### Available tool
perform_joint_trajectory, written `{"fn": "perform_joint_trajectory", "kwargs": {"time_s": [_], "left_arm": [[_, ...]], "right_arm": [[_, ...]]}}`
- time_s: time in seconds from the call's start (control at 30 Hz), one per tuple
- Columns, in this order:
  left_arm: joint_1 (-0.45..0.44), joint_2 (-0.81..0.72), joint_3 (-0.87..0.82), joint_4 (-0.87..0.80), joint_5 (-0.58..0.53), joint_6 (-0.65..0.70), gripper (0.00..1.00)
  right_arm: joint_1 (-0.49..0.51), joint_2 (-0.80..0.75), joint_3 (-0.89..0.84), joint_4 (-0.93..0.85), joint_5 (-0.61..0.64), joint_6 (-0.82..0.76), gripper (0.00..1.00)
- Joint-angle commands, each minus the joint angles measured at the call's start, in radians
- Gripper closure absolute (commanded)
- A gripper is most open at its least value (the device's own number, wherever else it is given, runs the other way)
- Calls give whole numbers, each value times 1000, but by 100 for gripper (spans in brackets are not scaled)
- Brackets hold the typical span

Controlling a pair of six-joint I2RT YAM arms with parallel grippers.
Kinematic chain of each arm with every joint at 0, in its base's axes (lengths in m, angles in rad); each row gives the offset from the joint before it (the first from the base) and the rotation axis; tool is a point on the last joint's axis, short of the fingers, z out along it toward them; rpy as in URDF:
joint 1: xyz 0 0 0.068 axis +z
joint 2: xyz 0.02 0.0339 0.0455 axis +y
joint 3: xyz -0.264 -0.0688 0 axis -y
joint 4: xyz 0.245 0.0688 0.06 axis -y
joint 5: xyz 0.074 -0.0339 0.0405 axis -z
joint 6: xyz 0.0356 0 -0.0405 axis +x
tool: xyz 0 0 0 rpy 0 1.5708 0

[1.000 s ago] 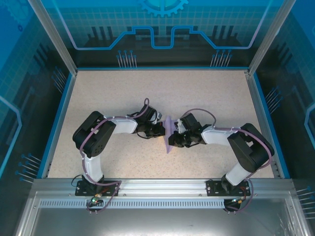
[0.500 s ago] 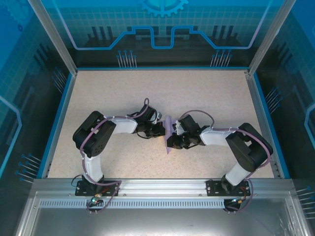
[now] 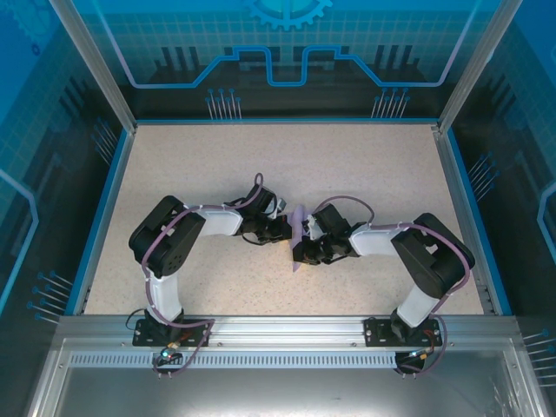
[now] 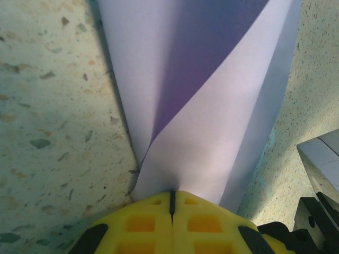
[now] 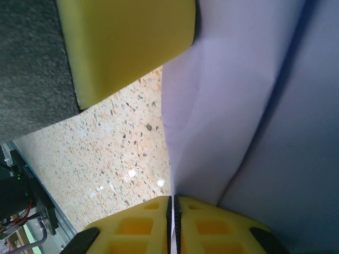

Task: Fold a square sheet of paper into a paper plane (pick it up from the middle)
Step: Fourth fold the wing at the center of the table.

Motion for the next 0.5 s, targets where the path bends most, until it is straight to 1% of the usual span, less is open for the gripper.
{"fn": "perform_joint_trajectory", "kwargs": {"time_s": [0.0, 0.1, 0.3, 0.47], "left_arm": [[2, 72, -40, -74, -66, 23, 100], [2, 73, -40, -78, -68, 25, 100], [3, 71, -39, -77, -67, 25, 100], [3, 71, -34, -81, -64, 27, 100]], "right_arm": [[21, 14, 20, 15, -23, 5, 87], [20, -8, 17, -1, -18, -1, 87], [-4, -101, -7, -113, 24, -52, 86], [-22, -110, -13, -157, 45, -83, 86]]}}
